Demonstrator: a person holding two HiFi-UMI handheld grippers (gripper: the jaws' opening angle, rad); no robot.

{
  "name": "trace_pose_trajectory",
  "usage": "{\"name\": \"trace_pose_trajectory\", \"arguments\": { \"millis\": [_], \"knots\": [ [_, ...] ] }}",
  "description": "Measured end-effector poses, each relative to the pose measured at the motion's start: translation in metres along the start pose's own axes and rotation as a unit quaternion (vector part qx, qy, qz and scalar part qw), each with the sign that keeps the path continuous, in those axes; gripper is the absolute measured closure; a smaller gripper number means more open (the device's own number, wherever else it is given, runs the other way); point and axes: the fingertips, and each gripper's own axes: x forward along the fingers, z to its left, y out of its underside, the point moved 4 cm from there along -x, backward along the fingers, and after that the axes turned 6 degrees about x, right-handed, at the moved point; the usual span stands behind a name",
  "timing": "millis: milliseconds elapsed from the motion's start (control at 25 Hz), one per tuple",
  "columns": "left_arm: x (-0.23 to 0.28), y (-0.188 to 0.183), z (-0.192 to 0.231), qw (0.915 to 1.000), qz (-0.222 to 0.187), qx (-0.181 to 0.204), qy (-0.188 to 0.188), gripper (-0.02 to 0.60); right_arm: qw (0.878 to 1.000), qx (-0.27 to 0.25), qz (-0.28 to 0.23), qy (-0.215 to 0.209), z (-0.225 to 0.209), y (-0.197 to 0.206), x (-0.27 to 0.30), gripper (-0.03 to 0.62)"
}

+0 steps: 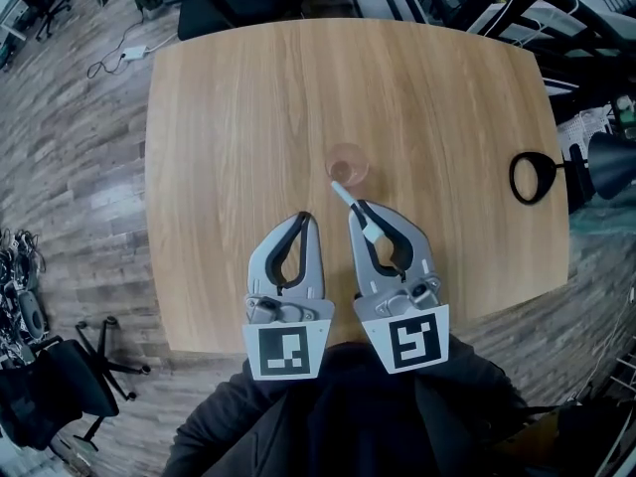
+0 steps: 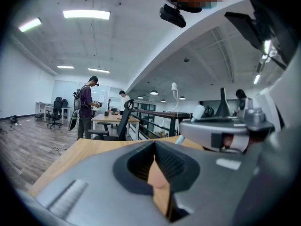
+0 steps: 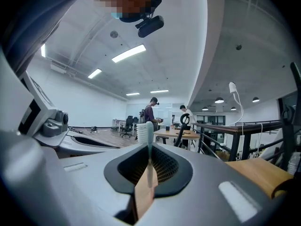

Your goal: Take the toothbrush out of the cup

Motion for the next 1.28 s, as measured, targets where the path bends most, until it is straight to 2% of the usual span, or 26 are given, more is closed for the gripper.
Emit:
{"name": "trace_pose_trajectory", "arguments": {
  "millis": [200,480,640,920,1280],
  "knots": [
    [-0.035,-0.017,-0.009,0.9995,-0.026,0.008,0.018,0.574,1.0,-0.002,-0.013,0.009,0.021,-0.02,-0.034,0.574],
    [-0.074,-0.028,-0.024,0.9962,-0.057,0.03,0.058,0.574,0.998,0.048,-0.018,0.037,0.039,-0.023,-0.075,0.574],
    [-0.089,-0.037,-0.034,0.9942,-0.067,0.043,0.072,0.574,0.997,0.053,-0.02,0.049,0.043,-0.028,-0.092,0.574],
    [-0.101,-0.057,-0.043,0.9901,-0.087,0.063,0.09,0.574,0.996,0.051,-0.04,0.064,0.044,-0.047,-0.105,0.574],
    [-0.101,-0.064,-0.049,0.9873,-0.1,0.067,0.104,0.574,0.996,0.047,-0.046,0.066,0.044,-0.053,-0.107,0.574]
  ]
}}
